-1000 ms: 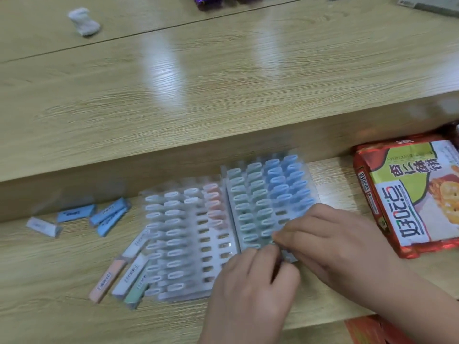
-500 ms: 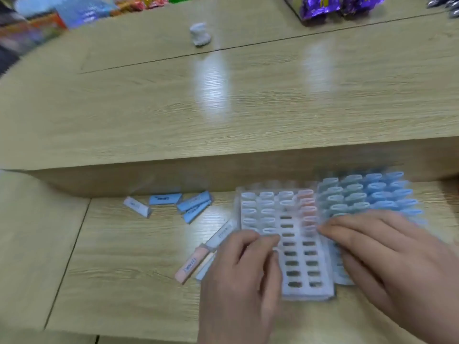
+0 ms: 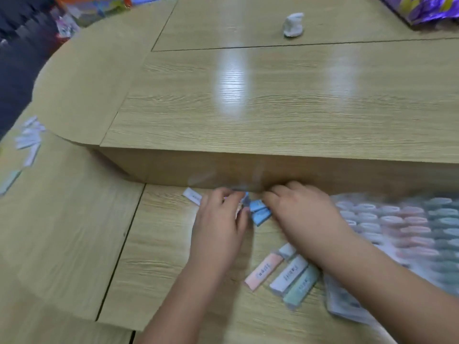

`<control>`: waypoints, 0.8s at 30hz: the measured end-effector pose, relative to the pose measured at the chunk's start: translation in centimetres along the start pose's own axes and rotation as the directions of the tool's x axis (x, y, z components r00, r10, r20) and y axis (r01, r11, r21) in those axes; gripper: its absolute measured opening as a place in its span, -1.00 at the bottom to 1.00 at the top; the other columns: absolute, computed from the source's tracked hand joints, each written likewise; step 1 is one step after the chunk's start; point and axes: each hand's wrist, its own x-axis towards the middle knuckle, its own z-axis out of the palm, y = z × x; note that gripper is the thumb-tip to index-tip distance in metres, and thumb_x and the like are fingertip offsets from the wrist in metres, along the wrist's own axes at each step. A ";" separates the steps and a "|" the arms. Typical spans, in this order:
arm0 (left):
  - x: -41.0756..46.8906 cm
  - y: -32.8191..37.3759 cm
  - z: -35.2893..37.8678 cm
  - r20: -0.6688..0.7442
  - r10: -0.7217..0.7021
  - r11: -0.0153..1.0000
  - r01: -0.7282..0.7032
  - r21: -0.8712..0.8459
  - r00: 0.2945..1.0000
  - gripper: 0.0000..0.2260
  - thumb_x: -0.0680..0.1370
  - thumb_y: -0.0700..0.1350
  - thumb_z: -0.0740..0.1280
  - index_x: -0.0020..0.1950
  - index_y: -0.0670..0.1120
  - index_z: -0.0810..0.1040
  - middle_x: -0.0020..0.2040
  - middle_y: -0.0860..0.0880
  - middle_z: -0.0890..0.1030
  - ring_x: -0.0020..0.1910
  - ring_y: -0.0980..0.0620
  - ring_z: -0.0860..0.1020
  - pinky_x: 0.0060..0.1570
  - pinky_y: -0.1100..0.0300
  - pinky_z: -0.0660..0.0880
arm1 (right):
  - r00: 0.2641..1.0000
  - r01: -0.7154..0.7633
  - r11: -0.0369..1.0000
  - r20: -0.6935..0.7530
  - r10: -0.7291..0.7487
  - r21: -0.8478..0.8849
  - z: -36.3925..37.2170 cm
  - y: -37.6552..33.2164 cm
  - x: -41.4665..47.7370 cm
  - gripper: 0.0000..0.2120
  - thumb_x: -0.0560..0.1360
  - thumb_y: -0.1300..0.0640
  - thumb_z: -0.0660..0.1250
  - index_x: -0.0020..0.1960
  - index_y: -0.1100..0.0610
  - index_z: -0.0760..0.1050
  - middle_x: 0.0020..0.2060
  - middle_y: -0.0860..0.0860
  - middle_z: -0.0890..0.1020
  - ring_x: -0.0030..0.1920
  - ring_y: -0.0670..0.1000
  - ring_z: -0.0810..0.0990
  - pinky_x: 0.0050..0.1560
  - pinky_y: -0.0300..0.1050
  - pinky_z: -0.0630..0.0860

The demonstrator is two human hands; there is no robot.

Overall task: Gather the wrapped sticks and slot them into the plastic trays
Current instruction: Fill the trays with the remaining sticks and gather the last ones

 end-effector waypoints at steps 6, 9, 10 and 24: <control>1.4 -0.4 1.3 0.048 0.031 0.997 -0.028 -0.071 0.998 -0.82 0.50 -0.02 0.47 0.08 0.00 0.72 0.03 -0.06 0.50 0.02 -0.12 0.48 -0.01 0.05 0.49 | 0.995 -0.077 0.996 0.065 0.081 -0.052 1.2 -0.4 0.5 -0.86 0.54 0.05 0.29 0.09 -0.09 0.49 -0.06 -0.10 0.53 -0.04 0.00 0.55 -0.33 -0.14 0.27; 1.1 -1.2 0.7 0.079 0.014 1.000 -0.013 -0.020 0.997 -0.84 0.48 -0.04 0.47 0.03 -0.03 0.69 0.05 -0.04 0.47 0.07 -0.10 0.45 0.02 0.07 0.44 | 0.993 -0.108 0.994 0.046 0.110 -0.035 1.4 -0.2 0.6 -0.80 0.56 0.01 0.26 0.19 -0.12 0.43 0.03 -0.13 0.52 0.02 -0.01 0.54 -0.30 -0.14 0.30; 1.0 -1.5 0.3 0.100 -0.020 1.000 0.019 0.007 0.995 -0.84 0.48 -0.03 0.45 0.03 -0.02 0.67 0.06 -0.02 0.46 0.09 -0.08 0.43 0.02 0.09 0.42 | 0.992 -0.117 0.993 0.053 0.117 -0.015 1.4 -0.1 0.6 -0.78 0.56 -0.01 0.25 0.20 -0.11 0.41 0.04 -0.14 0.53 0.03 -0.01 0.54 -0.29 -0.13 0.35; -1.8 -1.6 -4.1 0.074 -0.278 0.852 0.282 -0.441 0.958 -0.89 0.53 -0.03 0.44 -0.09 0.16 0.55 -0.19 0.16 0.63 -0.25 0.12 0.59 -0.22 0.07 0.56 | 0.993 -0.121 0.956 0.039 0.115 0.266 -3.5 1.4 -1.8 -0.82 0.49 -0.18 0.23 -0.02 -0.10 0.40 -0.17 -0.16 0.53 -0.10 -0.05 0.56 -0.22 -0.08 0.46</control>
